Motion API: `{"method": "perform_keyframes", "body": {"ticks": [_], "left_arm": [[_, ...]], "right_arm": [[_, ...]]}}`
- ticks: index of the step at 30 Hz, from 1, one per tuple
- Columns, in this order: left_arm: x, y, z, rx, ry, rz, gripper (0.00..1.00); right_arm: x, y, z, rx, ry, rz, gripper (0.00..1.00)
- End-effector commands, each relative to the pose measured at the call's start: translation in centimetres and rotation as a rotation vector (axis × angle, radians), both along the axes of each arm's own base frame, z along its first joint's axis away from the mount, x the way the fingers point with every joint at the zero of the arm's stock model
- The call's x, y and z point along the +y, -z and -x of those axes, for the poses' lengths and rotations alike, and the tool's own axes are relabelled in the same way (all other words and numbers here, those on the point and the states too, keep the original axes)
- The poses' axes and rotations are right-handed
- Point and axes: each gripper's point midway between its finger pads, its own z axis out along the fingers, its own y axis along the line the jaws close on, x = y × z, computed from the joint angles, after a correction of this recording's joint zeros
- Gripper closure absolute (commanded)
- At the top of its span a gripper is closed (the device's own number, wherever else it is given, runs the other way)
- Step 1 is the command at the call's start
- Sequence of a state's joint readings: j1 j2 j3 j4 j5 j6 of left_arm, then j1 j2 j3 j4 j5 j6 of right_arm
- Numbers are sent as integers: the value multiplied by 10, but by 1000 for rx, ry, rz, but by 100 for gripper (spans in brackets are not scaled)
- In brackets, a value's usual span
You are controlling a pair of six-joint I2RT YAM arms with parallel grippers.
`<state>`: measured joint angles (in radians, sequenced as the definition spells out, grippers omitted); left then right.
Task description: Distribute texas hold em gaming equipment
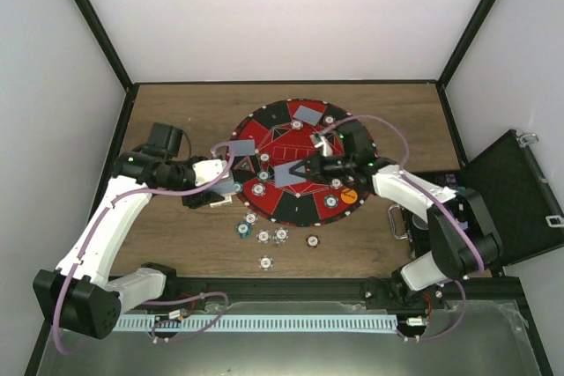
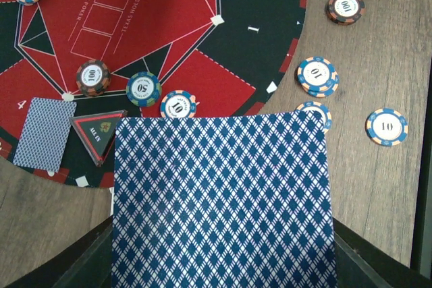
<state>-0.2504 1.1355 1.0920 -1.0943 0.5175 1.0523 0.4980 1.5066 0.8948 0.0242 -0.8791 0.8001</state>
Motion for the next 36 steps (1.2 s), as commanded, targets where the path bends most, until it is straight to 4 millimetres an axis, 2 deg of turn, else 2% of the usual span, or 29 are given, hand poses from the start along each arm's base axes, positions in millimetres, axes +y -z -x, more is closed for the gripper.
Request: {"method": "perform_keyframes", "body": {"ticks": [1, 5, 9, 23, 26, 31, 36], "left_arm": [[-3, -9, 0, -44, 24, 23, 96], [-3, -9, -1, -40, 22, 25, 96], [-3, -9, -1, -40, 24, 28, 96], [-3, -10, 0, -36, 19, 27, 96], [-2, -10, 0, -39, 21, 23, 96], [-4, -11, -1, -38, 25, 34, 96], [-6, -12, -1, -36, 25, 42, 96]], "right_arm": [[-50, 31, 0, 26, 78, 82, 99], [-85, 65, -2, 64, 160, 179, 99], [-105, 87, -4, 72, 213, 273, 99], [-111, 133, -11, 131, 219, 361, 98], [-116, 135, -12, 122, 225, 398, 86], [-131, 122, -21, 68, 271, 498, 62], [-150, 100, -35, 5, 342, 612, 52]]}}
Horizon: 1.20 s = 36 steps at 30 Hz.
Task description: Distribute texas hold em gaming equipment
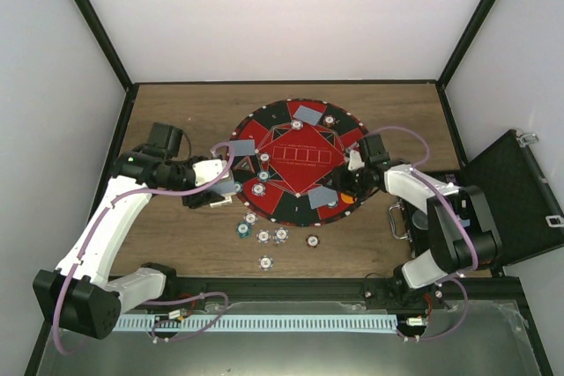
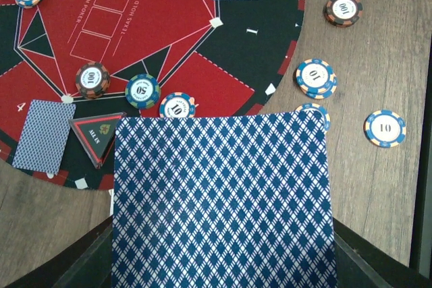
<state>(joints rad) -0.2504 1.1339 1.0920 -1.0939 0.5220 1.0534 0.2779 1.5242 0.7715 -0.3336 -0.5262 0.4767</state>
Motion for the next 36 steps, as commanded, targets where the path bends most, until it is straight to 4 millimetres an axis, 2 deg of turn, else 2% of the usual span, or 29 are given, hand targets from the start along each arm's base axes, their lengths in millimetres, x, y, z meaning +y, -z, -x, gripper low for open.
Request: {"method": "perform_keyframes", "body": {"ticks": [1, 5, 8, 12, 16, 18, 21, 24, 36], "left_arm": [[-5, -11, -1, -34, 22, 39, 96], [-5, -12, -2, -39, 23, 38, 96], [-6, -13, -3, -38, 23, 45, 96], [-7, -13, -3, -36, 25, 52, 96], [-7, -15, -2, -41, 24, 54, 96], [-7, -15, -2, -45, 24, 53, 96], [-7, -18, -2, -54, 24, 57, 96], [-7, -19, -1, -57, 25, 60, 96], [-7, -17, -1, -53, 25, 58, 96]], "right_arm": [[-25, -31, -22, -103, 58, 148, 51], [-30, -60, -35, -177, 95, 195, 42], [-8, -86, -36, -232, 65, 153, 35], [51, -126, -25, -265, -31, -13, 27], [124, -166, 5, -271, -187, -237, 18], [153, -176, 20, -249, -256, -322, 15], [186, -183, 39, -224, -331, -389, 13], [206, -184, 51, -197, -376, -435, 12], [233, -178, 70, -134, -449, -542, 14]]}}
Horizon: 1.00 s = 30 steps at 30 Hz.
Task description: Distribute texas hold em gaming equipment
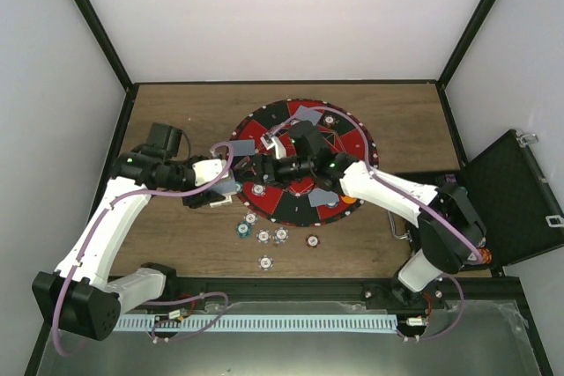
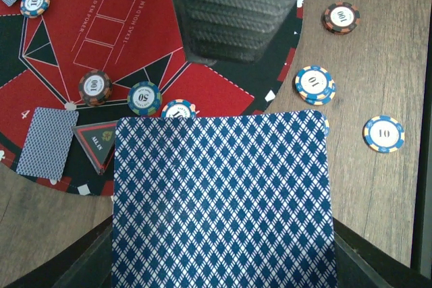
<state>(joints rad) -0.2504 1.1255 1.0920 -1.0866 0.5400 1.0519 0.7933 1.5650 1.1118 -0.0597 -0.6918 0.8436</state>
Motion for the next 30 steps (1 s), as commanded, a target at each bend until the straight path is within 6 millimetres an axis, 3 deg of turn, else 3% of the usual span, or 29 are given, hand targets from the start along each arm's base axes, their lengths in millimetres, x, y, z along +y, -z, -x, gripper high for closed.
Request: {"method": "perform_keyframes", "body": {"ticks": [1, 19, 25, 30], "left_arm": [[-5, -14, -2, -46, 19, 40, 96], [-7, -14, -3, -34, 18, 56, 96], [-7, -16, -2, -40, 17, 53, 96], [-7, -20, -2, -46, 17, 57, 96]], "right_arm": [[15, -11, 10, 12, -57, -72, 14], [83, 5, 28, 83, -205, -112, 18], [85, 19, 25, 100, -207, -90, 28], [75, 37, 23, 123, -190, -61, 33]]}}
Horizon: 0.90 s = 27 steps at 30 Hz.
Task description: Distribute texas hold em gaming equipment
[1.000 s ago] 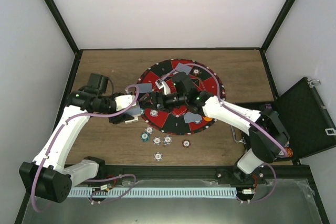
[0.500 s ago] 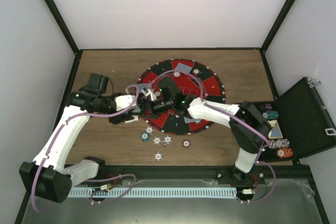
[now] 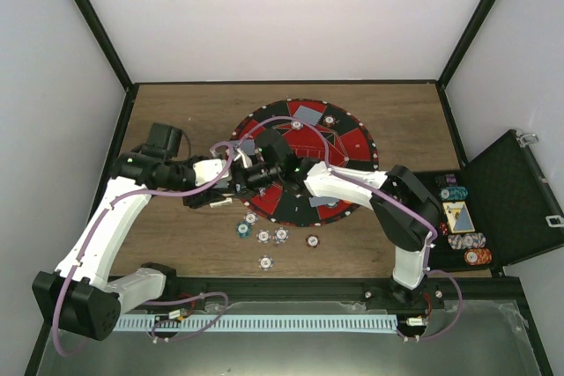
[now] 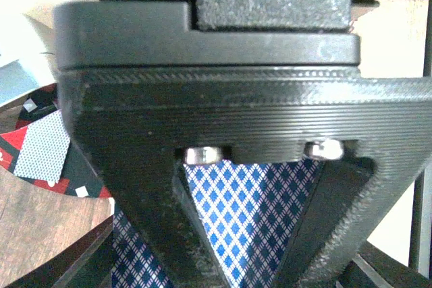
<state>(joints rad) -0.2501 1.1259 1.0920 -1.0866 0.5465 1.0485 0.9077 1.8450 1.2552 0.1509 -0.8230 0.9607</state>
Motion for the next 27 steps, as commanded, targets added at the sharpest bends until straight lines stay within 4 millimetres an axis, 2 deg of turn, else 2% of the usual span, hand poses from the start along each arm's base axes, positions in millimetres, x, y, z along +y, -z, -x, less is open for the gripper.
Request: {"method": "perform_keyframes", "body": {"ticks": [1, 9, 16, 27], "left_arm": [[-6, -20, -3, -49, 17, 51, 96], [-5, -21, -3, -56, 19, 45, 96], [-6, -22, -4, -58, 15, 46, 96], [-4, -18, -5, -58, 10, 31, 96]], "right_arm": [[-7, 19, -1, 20, 2, 32, 34], [-30, 28, -6, 20, 39, 59, 43], [-44, 24, -10, 6, 64, 65, 50], [-54, 13, -13, -19, 79, 64, 65]]}}
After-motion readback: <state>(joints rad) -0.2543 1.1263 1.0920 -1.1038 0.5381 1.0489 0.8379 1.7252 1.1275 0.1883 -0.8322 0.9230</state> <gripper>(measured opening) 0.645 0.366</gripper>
